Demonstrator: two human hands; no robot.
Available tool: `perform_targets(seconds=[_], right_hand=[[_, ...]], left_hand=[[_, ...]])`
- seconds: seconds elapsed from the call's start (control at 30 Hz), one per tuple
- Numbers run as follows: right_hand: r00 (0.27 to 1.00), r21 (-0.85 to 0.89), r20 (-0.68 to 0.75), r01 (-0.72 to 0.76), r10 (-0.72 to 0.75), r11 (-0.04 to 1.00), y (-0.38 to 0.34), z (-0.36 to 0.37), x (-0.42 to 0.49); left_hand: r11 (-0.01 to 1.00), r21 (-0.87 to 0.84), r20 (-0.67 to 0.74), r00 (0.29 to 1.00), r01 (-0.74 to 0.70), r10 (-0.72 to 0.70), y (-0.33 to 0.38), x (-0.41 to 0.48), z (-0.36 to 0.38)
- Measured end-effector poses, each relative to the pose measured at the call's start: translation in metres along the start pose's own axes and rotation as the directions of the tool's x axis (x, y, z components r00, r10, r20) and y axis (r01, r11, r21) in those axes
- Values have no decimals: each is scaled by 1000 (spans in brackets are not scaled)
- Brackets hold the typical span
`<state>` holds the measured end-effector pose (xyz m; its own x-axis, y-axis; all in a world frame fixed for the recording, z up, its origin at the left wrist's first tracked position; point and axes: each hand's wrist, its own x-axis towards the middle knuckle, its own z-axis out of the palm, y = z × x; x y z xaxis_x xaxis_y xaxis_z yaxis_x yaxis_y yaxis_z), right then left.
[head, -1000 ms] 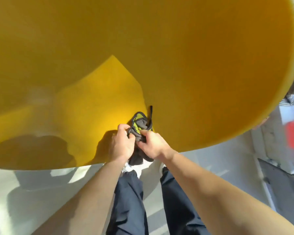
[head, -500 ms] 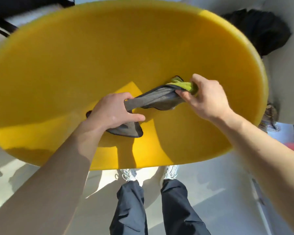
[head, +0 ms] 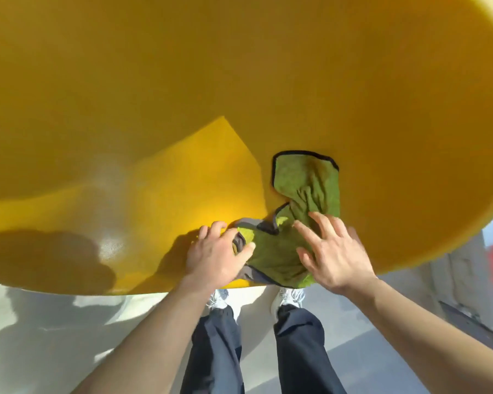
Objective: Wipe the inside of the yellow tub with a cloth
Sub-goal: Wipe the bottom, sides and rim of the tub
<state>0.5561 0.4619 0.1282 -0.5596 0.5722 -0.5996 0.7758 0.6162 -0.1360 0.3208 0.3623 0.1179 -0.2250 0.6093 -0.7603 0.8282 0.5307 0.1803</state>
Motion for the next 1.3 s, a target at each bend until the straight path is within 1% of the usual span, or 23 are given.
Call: perform_targets(seconds=[0.03,0.1,0.13,0.2,0.27,0.33,0.37,0.43,0.47,0.53,0.6,0.67,0.73,0.77,0.8,0.87,0.9,0.93,1.0,1.1,1.17,1.23,1.3], right_hand=[[999,22,15,-50,50,998,-3,14,10],[993,51,31,-117,115,992,-15,42,31],[989,64,8,-151,151,986,-23,57,41],[980,109,-47,-186,192,976,-41,77,63],[982,167,-107,-139,158,976,-57,87,90],[979,142,-187,-52,79,988,-70,85,124],[974,113,-224,-10,36,994,-75,80,143],[957,63,-284,77,-56,995,-89,64,184],[944,48,-318,107,-86,993,-100,55,204],[922,59,-378,110,-80,992,-123,36,241],[904,97,-420,140,-87,985,-155,15,270],[872,91,-439,282,-216,955,-201,-8,291],[804,82,-453,469,-386,879,-263,-32,302],[774,117,-464,535,-430,837,-295,-43,302],[757,174,-483,575,-439,800,-325,-52,299],[759,331,-509,608,-406,721,-369,-66,284],[771,419,-501,613,-392,670,-385,-72,272],[786,507,-481,611,-388,608,-398,-75,257],[820,696,-425,567,-384,441,-421,-88,219],[898,929,-237,321,-371,184,-449,-116,168],[916,982,-135,174,-378,70,-463,-126,150],[922,992,-101,120,-374,30,-474,-137,137],[916,981,-131,174,-380,81,-481,-149,124]], left_hand=[[999,-30,-4,1000,16,-16,4,10,12],[1000,18,29,1000,-8,8,12,25,41],[997,56,11,999,-45,45,15,29,56],[983,129,-88,986,-133,145,17,30,79],[956,184,-148,955,-230,258,13,27,102],[932,217,-175,928,-289,328,-6,28,121],[916,280,-178,922,-288,344,-21,33,126],[896,377,-214,919,-234,330,-54,50,119],[912,365,-250,924,-186,289,-68,59,102],[932,349,-298,931,-97,209,-95,78,60],[913,406,-389,912,44,130,-132,92,14],[866,474,-470,878,159,96,-175,93,-30],[803,557,-466,880,212,90,-213,78,-69],[768,596,-457,885,235,83,-229,66,-85],[733,626,-447,892,264,60,-242,52,-101],[652,696,-408,913,300,17,-256,18,-127],[639,707,-395,918,302,3,-264,-1,-135],[679,679,-416,908,280,41,-272,-19,-140],[793,553,-532,841,255,101,-287,-53,-145],[834,502,-638,750,229,178,-297,-93,-143],[877,420,-696,702,232,148,-301,-112,-142],[931,269,-784,617,246,63,-307,-122,-139],[966,64,-873,483,251,-68,-310,-124,-131]])
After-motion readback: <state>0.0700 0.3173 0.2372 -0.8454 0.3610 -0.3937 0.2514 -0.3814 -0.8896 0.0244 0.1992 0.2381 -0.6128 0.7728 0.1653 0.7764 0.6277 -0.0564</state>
